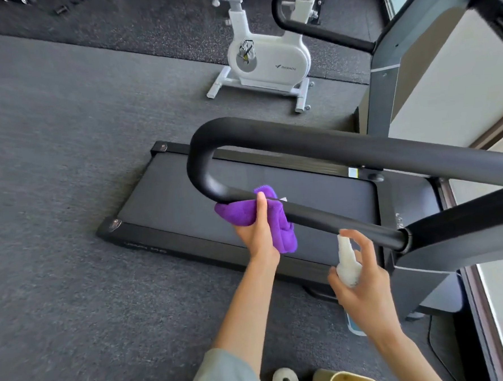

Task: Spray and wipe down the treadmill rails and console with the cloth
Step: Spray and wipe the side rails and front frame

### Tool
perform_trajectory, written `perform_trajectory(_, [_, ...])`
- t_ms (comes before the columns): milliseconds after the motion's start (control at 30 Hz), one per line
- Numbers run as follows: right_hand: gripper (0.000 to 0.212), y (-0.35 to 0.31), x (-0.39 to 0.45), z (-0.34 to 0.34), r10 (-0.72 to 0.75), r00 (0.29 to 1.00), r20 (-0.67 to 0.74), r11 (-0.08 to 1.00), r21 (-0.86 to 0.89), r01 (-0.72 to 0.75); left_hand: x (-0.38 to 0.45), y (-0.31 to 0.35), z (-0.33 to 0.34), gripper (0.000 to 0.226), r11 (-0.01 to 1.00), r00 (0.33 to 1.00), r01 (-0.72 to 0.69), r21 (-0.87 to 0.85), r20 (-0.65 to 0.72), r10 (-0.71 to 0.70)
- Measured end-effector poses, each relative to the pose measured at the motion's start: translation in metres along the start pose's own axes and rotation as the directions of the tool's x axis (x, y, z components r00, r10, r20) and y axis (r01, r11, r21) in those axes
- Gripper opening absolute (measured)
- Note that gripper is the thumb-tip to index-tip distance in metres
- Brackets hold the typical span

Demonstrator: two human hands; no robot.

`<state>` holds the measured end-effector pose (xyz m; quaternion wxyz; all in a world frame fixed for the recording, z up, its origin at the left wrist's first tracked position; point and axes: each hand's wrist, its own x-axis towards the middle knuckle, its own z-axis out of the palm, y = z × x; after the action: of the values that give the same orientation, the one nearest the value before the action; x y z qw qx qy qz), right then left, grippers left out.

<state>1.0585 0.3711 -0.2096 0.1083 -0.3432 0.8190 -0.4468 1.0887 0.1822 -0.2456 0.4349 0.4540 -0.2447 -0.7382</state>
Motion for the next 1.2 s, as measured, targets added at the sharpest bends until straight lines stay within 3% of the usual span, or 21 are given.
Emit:
perform_trajectory(100, [0.083, -0.008, 0.005, 0.001, -0.007, 1.000, -0.028, 1.000, -0.021, 0.006, 0.029, 0.049, -0.020, 0.059, 0.981, 0.981, -0.192, 0.040, 0.009, 0.191])
perform_trajectory(167, [0.083, -0.011, 0.006, 0.004, -0.013, 0.999, -0.037, 1.000, -0.020, 0.012, 0.048, 0.079, -0.036, 0.061, 0.929, 0.948, -0.314, 0.194, 0.109, 0.298])
perform_trajectory(233, [0.083, -0.013, 0.004, 0.007, -0.021, 0.999, -0.037, 1.000, -0.012, 0.021, 0.059, 0.107, -0.052, 0.067, 0.834, 0.905, -0.420, 0.357, 0.238, 0.354])
perform_trajectory(367, [0.081, -0.017, 0.001, 0.017, -0.020, 1.000, -0.013, 1.000, 0.006, 0.020, 0.066, 0.157, -0.048, 0.087, 0.622, 0.805, -0.590, 0.514, 0.435, 0.404])
perform_trajectory(500, [0.084, -0.023, 0.004, 0.027, -0.015, 1.000, 0.007, 1.000, 0.020, 0.014, 0.062, 0.183, -0.031, 0.057, 0.433, 0.701, -0.713, 0.551, 0.579, 0.418])
perform_trajectory(567, [0.084, -0.026, 0.008, 0.030, -0.023, 1.000, 0.008, 0.999, 0.025, 0.023, 0.056, 0.187, -0.028, 0.051, 0.405, 0.677, -0.736, 0.543, 0.603, 0.423])
perform_trajectory(667, [0.082, -0.031, 0.016, 0.031, -0.038, 0.999, -0.014, 0.999, 0.032, 0.038, 0.047, 0.195, -0.019, 0.058, 0.325, 0.636, -0.771, 0.548, 0.634, 0.440])
perform_trajectory(767, [0.078, -0.031, 0.021, 0.030, -0.030, 0.999, -0.029, 0.998, 0.059, 0.032, 0.036, 0.207, -0.001, 0.065, 0.127, 0.526, -0.836, 0.534, 0.716, 0.460])
perform_trajectory(867, [0.074, -0.030, 0.022, 0.027, -0.026, 0.999, -0.042, 0.997, 0.068, 0.029, 0.026, 0.223, 0.021, 0.060, -0.119, 0.427, -0.855, 0.505, 0.814, 0.394])
perform_trajectory(1033, [0.076, -0.028, 0.021, 0.020, -0.024, 0.997, -0.068, 0.997, 0.071, 0.029, 0.007, 0.225, 0.071, 0.061, -0.543, 0.308, -0.752, 0.374, 0.928, 0.211])
perform_trajectory(1100, [0.076, -0.026, 0.020, 0.015, -0.023, 0.995, -0.096, 0.998, 0.064, 0.029, -0.002, 0.217, 0.088, 0.060, -0.626, 0.284, -0.711, 0.320, 0.945, 0.160])
perform_trajectory(1200, [0.075, -0.023, 0.017, 0.006, -0.002, 0.991, -0.134, 0.997, 0.073, 0.012, -0.015, 0.203, 0.104, 0.058, -0.664, 0.235, -0.707, 0.244, 0.966, 0.105])
